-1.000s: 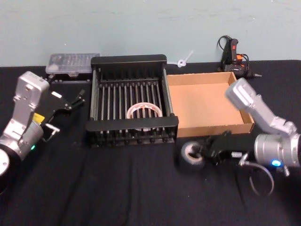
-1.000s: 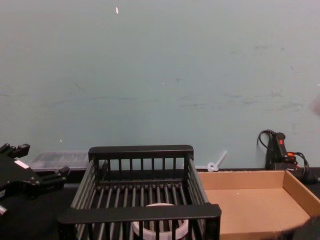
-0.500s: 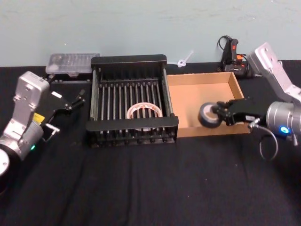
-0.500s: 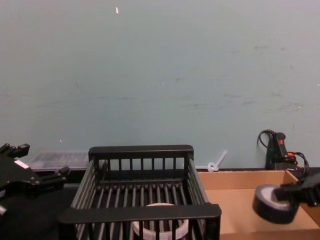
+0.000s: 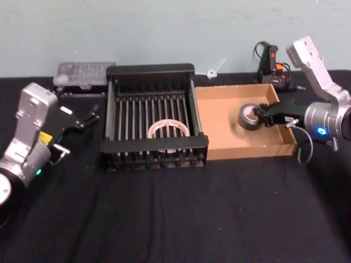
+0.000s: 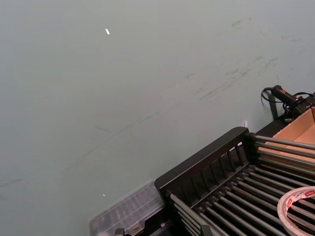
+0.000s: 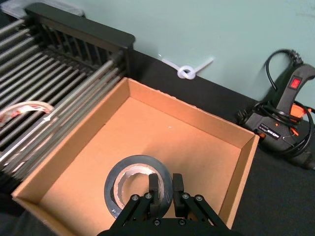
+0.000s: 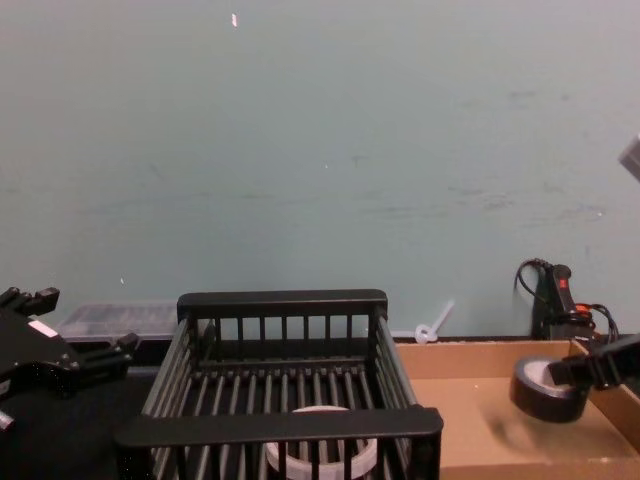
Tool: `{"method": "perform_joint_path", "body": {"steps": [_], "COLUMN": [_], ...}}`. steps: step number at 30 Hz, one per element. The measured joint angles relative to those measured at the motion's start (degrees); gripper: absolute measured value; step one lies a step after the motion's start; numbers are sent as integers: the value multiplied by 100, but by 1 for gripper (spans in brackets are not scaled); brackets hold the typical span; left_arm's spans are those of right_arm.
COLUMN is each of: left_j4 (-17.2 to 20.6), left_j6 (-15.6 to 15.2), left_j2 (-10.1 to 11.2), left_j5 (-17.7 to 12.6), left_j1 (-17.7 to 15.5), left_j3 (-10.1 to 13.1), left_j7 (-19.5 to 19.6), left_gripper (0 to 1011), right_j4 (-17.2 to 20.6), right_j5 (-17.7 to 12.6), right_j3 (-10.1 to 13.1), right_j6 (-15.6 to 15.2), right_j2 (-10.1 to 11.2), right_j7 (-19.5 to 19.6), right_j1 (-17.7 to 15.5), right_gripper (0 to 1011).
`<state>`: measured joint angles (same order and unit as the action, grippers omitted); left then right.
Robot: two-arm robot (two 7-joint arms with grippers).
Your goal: Pick up the white tape and place it into the black box , Pick up the silver tape and place it into the brown box.
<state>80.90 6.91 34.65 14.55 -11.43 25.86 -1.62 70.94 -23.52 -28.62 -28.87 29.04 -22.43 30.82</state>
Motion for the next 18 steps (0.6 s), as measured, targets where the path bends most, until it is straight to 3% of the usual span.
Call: {"method": "perform_joint_path", "body": {"steps": [7,18], "left_j4": [0,0], "left_j6": [0,0], "left_j2": [0,0], "left_j5": [0,0], "left_j1": [0,0], "left_j3": [0,0], "left_j7": [0,0], "left_gripper": [1001,1001], "right_j4": [-445,-379], "right_j5": [114,110], "right_j3": [-19,-23], "right_j6": [54,50], "right_j2": [-202,-174], "right_j7": [-63,-62], "right_j1": [182,162], "right_gripper": [172,172]}}
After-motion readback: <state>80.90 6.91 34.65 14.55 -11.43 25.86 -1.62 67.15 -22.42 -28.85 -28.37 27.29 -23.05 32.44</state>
